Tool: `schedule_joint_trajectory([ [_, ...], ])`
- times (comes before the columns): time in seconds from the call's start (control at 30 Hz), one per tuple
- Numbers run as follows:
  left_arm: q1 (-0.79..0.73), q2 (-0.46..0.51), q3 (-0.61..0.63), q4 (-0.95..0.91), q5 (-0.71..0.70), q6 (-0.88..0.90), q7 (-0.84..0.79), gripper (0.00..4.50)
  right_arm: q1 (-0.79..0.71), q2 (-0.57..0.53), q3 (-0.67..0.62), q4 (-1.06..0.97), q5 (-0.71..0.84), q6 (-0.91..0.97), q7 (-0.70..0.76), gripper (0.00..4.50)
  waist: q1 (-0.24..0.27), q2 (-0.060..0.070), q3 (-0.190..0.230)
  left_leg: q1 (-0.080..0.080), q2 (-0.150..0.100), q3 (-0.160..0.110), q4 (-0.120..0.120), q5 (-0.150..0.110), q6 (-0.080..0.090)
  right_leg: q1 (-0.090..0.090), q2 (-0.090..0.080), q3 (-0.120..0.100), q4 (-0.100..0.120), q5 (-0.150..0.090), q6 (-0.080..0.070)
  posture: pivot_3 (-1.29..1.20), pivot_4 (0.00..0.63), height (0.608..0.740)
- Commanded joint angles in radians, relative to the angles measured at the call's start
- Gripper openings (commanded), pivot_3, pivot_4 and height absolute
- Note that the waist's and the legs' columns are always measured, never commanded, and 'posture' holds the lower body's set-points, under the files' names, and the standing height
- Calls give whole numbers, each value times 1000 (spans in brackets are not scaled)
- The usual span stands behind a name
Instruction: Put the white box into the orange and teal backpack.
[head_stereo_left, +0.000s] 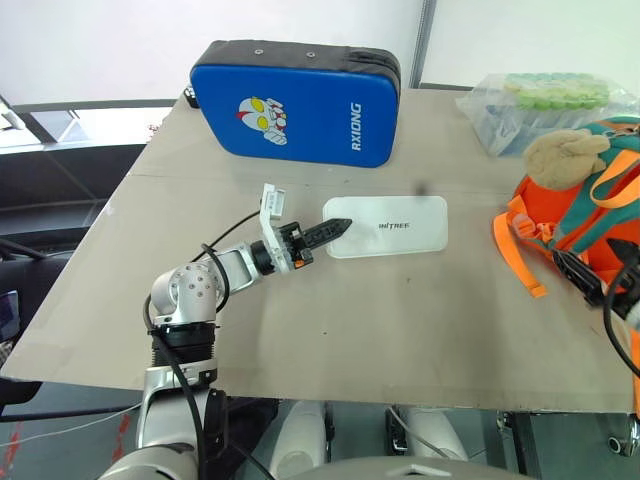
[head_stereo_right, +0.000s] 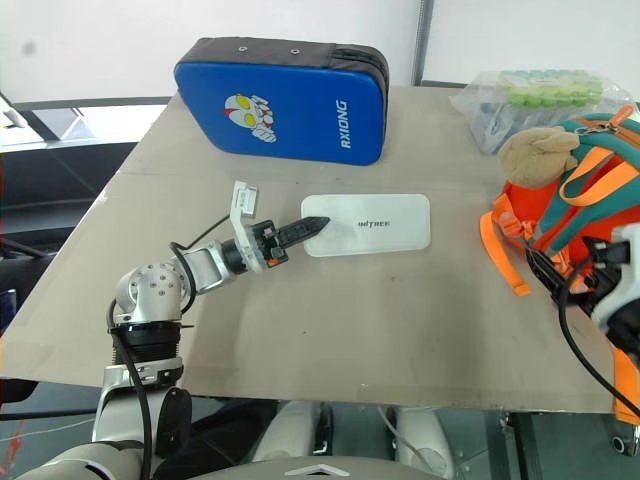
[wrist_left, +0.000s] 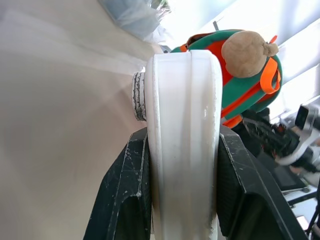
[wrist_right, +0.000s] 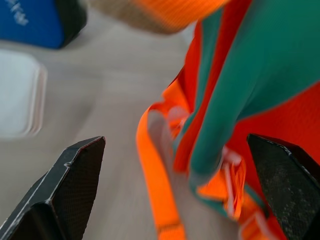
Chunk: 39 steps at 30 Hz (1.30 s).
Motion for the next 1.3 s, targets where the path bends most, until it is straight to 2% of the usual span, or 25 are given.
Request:
schedule_joint_trajectory([
  [0.03,4,2,16,-120,-28,-26,2,1059,-122,-2,77,114,-104,-86,-93,4500,1,0,0,0,0,0,0,0,0,0,0,0,0,0,0,0,150,740],
  [0.13,22,-5,23,-165,-42,-23,24,1059,-206,-6,130,202,-179,-191,-116,4500,5,0,1,-1,0,0,0,0,0,-1,0,0,0,0,0,0,150,740],
  [0.17,26,-10,28,-175,-44,-25,33,1059,-228,-5,144,220,-188,-218,-112,3962,6,1,1,-1,0,0,0,0,0,-1,0,0,0,0,1,0,150,740],
  [0.23,36,-19,38,-187,-44,-33,53,1059,-262,-11,185,245,-208,-267,-91,3394,5,1,1,-2,0,0,-1,0,0,-2,0,0,-1,-1,1,0,150,740],
  [0.3,44,-23,43,-194,-39,-46,63,1059,-286,-12,212,271,-228,-307,-80,2462,3,1,1,-2,0,1,0,0,0,-1,0,0,-1,-1,1,0,150,740],
  [0.33,48,-25,47,-194,-36,-54,69,1059,-299,-11,220,285,-235,-327,-75,2186,2,1,1,-2,0,1,0,0,0,-2,0,1,-1,0,1,0,150,740],
  [0.37,49,-29,52,-193,-33,-64,77,1059,-309,-13,229,296,-240,-345,-65,1564,2,1,1,-1,0,1,0,0,0,-1,0,1,0,0,1,0,150,740],
  [0.47,43,-45,78,-177,-27,-103,110,1059,-343,-23,263,318,-236,-386,-11,194,2,1,1,-1,0,1,0,0,0,-2,0,0,0,0,1,0,150,740],
  [0.6,16,-74,130,-151,-25,-175,165,1059,-423,-35,318,340,-199,-444,112,85,-2,2,2,-1,0,1,0,0,0,-2,0,1,0,0,1,0,150,740],
  [0.7,-20,-82,193,-114,-18,-245,222,1059,-548,-39,352,373,-150,-483,224,85,-4,4,3,-1,0,2,0,0,0,-3,0,1,1,0,1,0,150,740],
  [0.9,-58,-65,283,-106,-32,-326,307,1059,-733,-23,383,361,-10,-444,352,85,0,5,4,-5,1,0,-1,1,-1,-7,0,1,0,0,1,0,150,740],
  [1.07,-35,-26,333,-141,-49,-341,338,1059,-763,-20,458,355,43,-418,444,85,6,4,4,-8,3,0,-1,3,-5,-7,-2,0,-2,0,1,0,150,740],
  [1.3,74,86,396,-256,-109,-305,336,1059,-659,-32,554,292,136,-345,592,85,7,4,5,-10,2,-1,0,3,-5,-8,-5,-3,-2,0,1,0,150,740],
])
